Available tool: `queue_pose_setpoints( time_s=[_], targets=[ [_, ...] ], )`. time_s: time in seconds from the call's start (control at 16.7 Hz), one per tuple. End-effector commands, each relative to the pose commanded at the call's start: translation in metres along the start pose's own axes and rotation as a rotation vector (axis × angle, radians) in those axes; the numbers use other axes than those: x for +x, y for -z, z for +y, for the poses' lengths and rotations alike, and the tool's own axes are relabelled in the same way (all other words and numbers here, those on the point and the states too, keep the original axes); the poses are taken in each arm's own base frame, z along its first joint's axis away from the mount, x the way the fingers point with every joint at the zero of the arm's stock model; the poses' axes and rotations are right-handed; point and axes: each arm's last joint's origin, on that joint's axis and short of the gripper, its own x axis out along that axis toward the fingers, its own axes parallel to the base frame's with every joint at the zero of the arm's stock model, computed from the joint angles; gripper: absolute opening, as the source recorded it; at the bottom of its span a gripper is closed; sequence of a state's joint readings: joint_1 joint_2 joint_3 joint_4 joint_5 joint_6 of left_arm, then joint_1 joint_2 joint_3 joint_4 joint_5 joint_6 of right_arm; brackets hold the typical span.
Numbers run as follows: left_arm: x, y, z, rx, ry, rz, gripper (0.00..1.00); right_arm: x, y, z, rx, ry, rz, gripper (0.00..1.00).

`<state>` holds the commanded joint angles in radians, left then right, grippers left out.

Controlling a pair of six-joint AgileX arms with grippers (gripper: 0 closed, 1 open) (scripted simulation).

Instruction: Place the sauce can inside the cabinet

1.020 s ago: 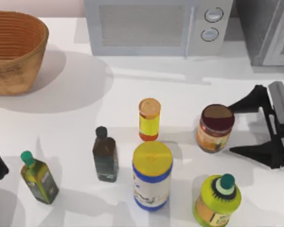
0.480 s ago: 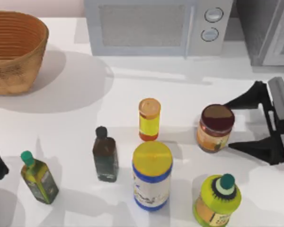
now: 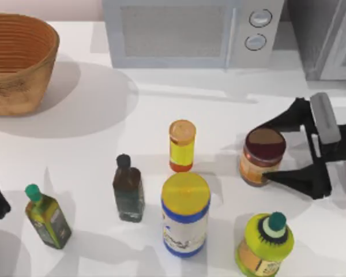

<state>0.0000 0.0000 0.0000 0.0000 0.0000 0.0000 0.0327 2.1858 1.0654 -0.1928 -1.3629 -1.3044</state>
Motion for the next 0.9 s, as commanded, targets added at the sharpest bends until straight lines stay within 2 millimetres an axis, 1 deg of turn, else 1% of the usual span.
queue_pose_setpoints(
  time_s=[0.24, 0.54, 0.9],
  targets=[
    [0.0, 0.0, 0.0, 0.0, 0.0, 0.0, 1.0, 0.014, 0.001, 0.001, -0.003, 0.001, 0.002, 1.0],
    [0.0, 0.0, 0.0, 0.0, 0.0, 0.0, 1.0, 0.029, 0.009, 0.006, 0.0, 0.001, 0.002, 1.0],
    [0.0, 0.0, 0.0, 0.0, 0.0, 0.0, 1.0, 0.032, 0.012, 0.007, -0.003, 0.002, 0.001, 1.0]
  ],
)
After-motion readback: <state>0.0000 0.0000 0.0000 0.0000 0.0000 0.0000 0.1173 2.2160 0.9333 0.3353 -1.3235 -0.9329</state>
